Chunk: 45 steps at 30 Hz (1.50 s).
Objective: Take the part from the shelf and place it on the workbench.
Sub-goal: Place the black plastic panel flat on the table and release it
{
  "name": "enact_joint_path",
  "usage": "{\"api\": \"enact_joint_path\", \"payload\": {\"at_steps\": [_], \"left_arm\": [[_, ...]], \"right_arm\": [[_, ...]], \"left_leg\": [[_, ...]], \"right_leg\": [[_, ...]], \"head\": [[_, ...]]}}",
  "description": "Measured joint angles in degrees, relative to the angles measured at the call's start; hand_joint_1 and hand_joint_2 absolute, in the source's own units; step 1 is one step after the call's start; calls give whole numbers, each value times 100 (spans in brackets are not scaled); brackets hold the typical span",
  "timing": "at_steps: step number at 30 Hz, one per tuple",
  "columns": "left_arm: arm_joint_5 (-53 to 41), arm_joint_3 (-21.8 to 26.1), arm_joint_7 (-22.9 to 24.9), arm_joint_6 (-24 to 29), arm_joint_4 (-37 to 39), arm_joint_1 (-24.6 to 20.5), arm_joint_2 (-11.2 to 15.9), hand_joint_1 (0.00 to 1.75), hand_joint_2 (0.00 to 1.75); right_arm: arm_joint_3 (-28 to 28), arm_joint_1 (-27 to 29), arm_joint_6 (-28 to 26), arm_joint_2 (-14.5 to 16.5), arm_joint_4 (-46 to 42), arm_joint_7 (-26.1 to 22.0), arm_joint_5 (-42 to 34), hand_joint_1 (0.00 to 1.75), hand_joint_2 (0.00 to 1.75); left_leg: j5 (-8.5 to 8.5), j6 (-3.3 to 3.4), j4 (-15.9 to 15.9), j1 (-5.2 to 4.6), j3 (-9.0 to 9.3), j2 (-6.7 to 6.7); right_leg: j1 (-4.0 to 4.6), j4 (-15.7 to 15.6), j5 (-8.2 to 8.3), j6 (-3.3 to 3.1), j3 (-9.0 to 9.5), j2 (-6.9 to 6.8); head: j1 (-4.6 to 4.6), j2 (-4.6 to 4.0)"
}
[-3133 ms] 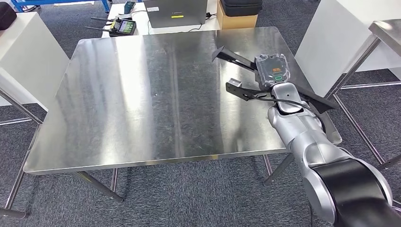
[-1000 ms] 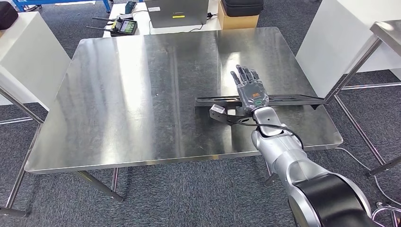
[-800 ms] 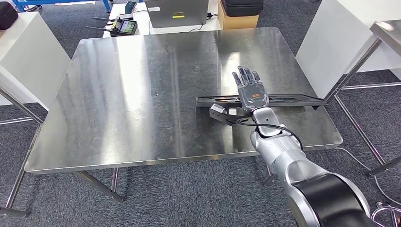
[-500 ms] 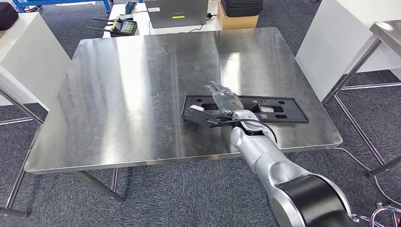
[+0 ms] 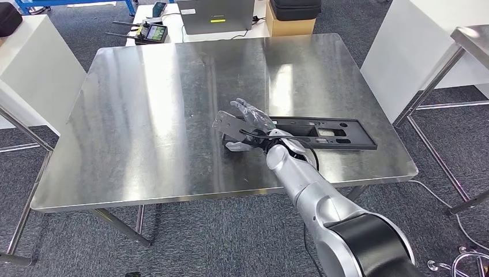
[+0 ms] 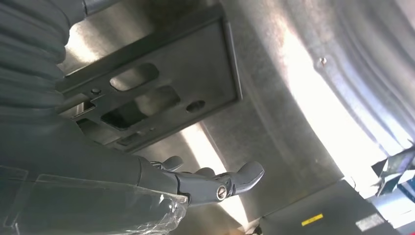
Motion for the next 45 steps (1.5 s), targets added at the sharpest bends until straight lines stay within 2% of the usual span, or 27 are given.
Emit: {"api": "enact_joint_path", "payload": {"at_steps": [4, 8, 13, 19, 22, 24, 26, 28, 32, 41, 45], "left_arm": [[57, -2, -52, 27, 1, 3, -4, 0, 175], [138, -2, -110, 58, 0, 7, -16, 0, 175], [276, -2, -202, 104, 1, 21, -26, 0, 175], [434, 1, -257, 141, -2, 49, -27, 0, 175], [496, 1, -258, 148, -2, 54, -27, 0, 175], [519, 1, -258, 148, -2, 55, -27, 0, 87], [541, 1, -263, 147, -3, 54, -27, 0, 0], [578, 2, -267, 140, -4, 55, -26, 0, 0], [644, 3, -254, 114, -6, 58, -22, 0, 0], [679, 3, -290, 81, -7, 59, -20, 0, 0], [706, 3, -342, 2, -13, 59, -20, 0, 0]], "right_arm": [[10, 13, -210, 1, -129, -131, -249, 0, 175], [28, 108, -385, 10, -474, -744, -847, 0, 175], [217, 499, -339, 5, -1550, -1372, -2356, 0, 175], [514, 1281, 57, -73, -3309, -1560, -4389, 0, 175], [690, 1648, 231, -136, -4143, -1567, -5128, 0, 175], [785, 1822, 290, -173, -4549, -1555, -5330, 0, 175], [861, 1955, 384, -210, -4858, -1537, -5519, 0, 87], [924, 2098, 540, -243, -5146, -1516, -5860, 0, 0], [1038, 2417, 727, -282, -5694, -1492, -6327, 0, 0], [1137, 2718, 739, -340, -6213, -1504, -6428, 0, 0], [1137, 3096, 733, -364, -6634, -1648, -6590, 0, 0]], "left_leg": [[0, 0, 0, 1, 0, 0], [0, 0, 0, 3, 0, 0], [0, 0, 0, 3, 1, 0], [-4, -2, 0, 1, 1, -1], [-6, -2, 0, 1, 0, 0], [-6, -2, -1, 1, 1, 0], [-7, -2, -1, 1, 3, 0], [-8, -1, -1, 1, 6, -2], [-11, 2, -1, 2, 7, -1], [-11, 2, -2, 2, 10, -2], [-16, 5, -1, 1, 14, -3]], "right_leg": [[-1, 0, 0, 0, 0, 0], [-1, 0, 0, 0, 0, 0], [0, 0, 0, 0, 0, 0], [0, -1, -1, 1, -1, 0], [0, -1, -1, 1, -1, 0], [-1, -2, -1, 1, -1, 0], [-1, -2, -1, 1, -1, 0], [-1, -2, -2, 1, -1, 0], [-1, -2, -2, 1, -1, 0], [-1, -2, -3, 1, -2, 0], [-1, -3, -5, 2, -2, -1]], "head": [[-1, 0], [1, 0], [-1, 0], [0, 0], [-1, 0], [-1, 0], [0, 0], [-1, 0], [0, 0], [1, 0], [-1, 0]]}}
